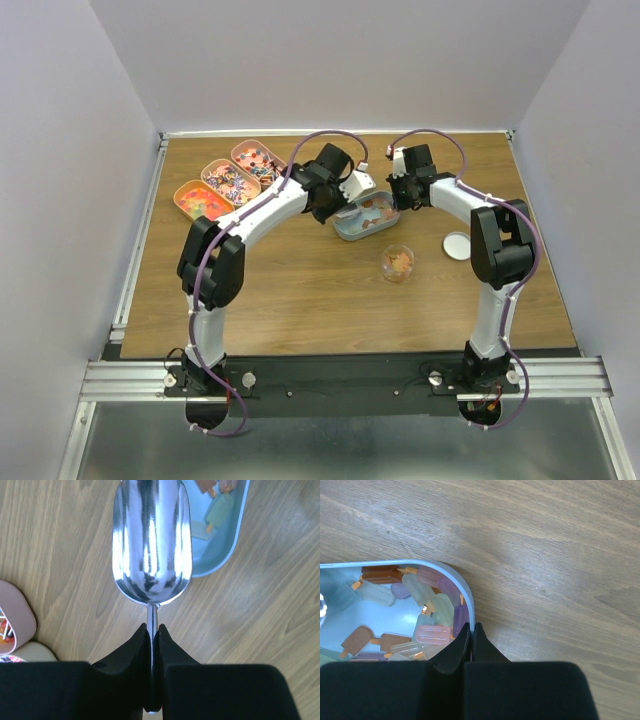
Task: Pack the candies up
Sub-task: Scoop the fake candies from the storage box.
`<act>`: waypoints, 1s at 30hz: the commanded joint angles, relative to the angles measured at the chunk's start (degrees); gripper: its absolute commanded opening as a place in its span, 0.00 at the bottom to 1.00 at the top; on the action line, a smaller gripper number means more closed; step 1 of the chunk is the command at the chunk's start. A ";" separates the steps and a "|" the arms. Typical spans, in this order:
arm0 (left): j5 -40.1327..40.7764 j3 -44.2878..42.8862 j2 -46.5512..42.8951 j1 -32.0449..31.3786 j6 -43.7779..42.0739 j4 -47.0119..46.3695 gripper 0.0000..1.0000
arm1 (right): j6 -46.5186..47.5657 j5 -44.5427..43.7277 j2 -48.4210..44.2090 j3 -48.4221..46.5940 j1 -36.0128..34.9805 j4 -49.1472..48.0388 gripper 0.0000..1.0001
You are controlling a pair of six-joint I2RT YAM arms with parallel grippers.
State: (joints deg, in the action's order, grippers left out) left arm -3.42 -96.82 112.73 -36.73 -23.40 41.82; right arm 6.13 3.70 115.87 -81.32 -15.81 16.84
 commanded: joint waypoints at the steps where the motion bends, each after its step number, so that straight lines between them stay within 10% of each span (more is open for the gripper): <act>1: 1.67 -4.96 -0.93 0.17 -0.42 6.07 0.00 | 0.90 -1.51 1.55 -1.04 -0.36 -0.14 0.01; 30: 6.85 -14.90 7.42 -2.82 1.25 14.78 0.00 | 0.55 -2.30 0.85 0.02 -0.45 -0.41 0.01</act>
State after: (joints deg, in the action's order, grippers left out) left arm 0.21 -110.17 120.05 -38.83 -22.96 54.81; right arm 6.11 3.07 115.87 -81.32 -15.81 16.84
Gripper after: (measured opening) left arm 0.185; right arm 0.014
